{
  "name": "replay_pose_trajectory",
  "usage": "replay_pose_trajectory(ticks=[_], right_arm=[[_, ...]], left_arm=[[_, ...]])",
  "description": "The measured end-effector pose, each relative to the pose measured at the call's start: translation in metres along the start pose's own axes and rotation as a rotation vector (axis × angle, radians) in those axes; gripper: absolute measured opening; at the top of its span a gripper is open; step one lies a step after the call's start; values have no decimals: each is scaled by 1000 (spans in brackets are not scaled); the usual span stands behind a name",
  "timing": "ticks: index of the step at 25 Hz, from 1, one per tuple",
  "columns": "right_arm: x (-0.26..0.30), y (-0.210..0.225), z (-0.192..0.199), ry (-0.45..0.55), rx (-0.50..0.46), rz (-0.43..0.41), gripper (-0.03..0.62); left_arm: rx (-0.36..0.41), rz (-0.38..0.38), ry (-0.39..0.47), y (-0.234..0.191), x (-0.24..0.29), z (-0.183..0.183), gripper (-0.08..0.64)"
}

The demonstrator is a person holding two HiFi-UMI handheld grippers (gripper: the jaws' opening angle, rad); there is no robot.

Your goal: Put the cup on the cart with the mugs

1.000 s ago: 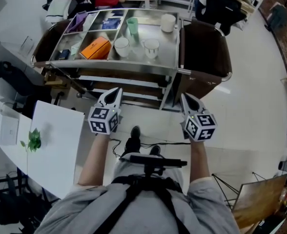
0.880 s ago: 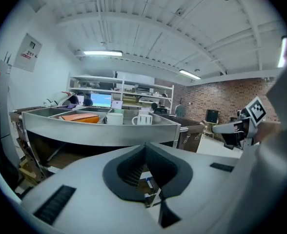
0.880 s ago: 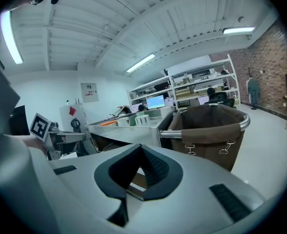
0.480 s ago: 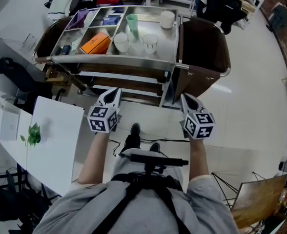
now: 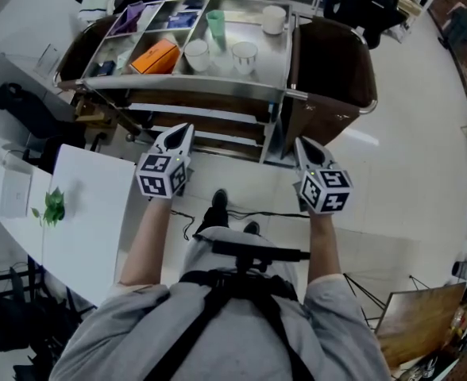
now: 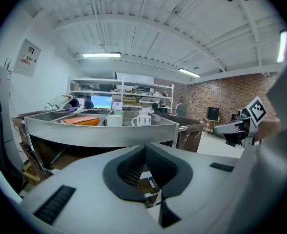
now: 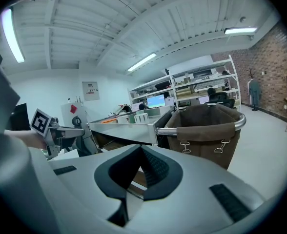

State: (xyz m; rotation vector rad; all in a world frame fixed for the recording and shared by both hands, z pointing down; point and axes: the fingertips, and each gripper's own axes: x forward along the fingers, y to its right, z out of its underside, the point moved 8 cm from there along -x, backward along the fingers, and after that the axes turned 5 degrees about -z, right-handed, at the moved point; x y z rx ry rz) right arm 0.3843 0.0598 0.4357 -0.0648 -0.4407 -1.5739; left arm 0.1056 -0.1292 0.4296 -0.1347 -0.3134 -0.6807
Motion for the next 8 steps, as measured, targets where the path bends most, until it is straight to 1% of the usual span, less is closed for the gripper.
replay_pose_trajectory(ticks=[8], right_arm=[[-5, 4, 1, -6, 0, 10, 3]], left_arm=[[-8, 8, -16, 2, 2, 7, 3]])
